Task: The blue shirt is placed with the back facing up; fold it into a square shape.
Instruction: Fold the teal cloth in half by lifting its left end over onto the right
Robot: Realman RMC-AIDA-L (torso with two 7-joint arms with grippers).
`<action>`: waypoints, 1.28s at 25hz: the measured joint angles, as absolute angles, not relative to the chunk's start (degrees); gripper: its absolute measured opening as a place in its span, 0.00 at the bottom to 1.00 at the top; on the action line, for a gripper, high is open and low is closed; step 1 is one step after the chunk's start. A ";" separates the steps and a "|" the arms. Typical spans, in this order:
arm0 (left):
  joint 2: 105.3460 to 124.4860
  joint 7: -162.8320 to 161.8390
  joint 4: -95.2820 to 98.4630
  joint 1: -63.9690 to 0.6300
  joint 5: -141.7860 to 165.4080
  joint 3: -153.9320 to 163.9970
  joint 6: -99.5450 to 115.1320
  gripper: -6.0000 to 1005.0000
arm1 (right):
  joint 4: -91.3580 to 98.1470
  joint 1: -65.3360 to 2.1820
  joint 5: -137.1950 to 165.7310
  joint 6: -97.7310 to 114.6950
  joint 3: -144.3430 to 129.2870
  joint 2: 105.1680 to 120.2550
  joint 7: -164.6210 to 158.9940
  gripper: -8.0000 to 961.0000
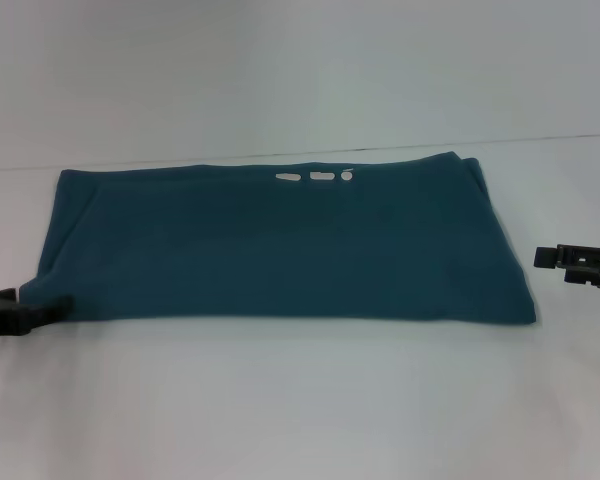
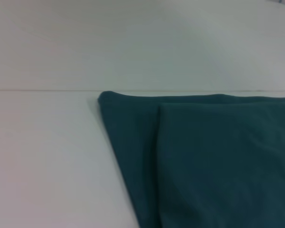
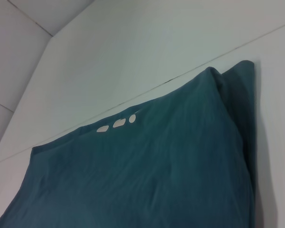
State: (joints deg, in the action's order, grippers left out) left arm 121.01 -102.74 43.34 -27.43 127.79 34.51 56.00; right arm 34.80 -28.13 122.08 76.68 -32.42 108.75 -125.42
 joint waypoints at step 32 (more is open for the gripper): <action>121.02 -104.07 45.00 -28.65 130.59 36.80 55.72 0.37 | 34.40 -27.68 122.08 75.83 -31.99 109.08 -124.90 0.86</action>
